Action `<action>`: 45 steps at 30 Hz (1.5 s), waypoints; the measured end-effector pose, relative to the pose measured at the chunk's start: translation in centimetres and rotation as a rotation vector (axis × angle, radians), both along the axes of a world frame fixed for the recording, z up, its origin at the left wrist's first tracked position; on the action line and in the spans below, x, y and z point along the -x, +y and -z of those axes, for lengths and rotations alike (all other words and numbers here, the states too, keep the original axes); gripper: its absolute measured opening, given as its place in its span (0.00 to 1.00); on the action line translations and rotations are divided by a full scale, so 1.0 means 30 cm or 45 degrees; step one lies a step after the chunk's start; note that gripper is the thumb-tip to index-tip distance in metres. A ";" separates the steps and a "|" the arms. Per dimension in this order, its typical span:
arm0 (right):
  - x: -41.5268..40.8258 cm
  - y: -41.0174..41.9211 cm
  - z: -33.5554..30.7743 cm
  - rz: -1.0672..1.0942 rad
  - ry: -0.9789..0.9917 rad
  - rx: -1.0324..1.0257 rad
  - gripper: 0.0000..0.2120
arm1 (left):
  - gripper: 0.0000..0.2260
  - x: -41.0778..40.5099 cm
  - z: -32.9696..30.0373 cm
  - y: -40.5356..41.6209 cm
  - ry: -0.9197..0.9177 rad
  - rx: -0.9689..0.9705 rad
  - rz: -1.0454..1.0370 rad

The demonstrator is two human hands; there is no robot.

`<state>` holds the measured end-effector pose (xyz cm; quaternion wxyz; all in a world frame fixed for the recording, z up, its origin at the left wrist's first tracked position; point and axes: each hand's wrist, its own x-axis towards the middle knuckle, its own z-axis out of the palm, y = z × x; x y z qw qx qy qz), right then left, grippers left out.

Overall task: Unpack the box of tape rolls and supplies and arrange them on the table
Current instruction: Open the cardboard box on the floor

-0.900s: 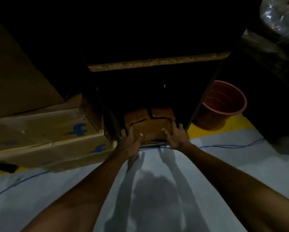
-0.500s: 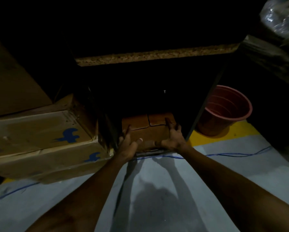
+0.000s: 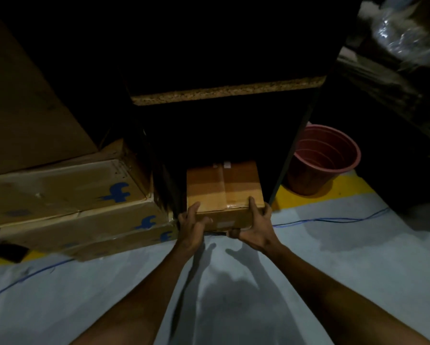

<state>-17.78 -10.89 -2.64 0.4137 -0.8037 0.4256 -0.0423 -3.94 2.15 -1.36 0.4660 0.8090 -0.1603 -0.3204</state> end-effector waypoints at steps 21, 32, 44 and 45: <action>0.608 0.677 0.004 0.212 0.154 -0.346 0.49 | 0.27 0.702 0.028 0.662 0.264 -0.190 -0.108; 0.910 0.957 -0.057 0.213 0.343 -0.391 0.47 | 0.27 0.943 -0.066 0.953 0.274 -0.388 0.158; 0.965 1.002 -0.052 0.447 0.305 -0.207 0.33 | 0.47 1.019 -0.063 0.942 -0.343 -0.655 0.400; 0.951 0.986 -0.064 0.430 0.288 -0.181 0.34 | 0.48 1.009 -0.064 0.923 -0.437 -0.662 0.480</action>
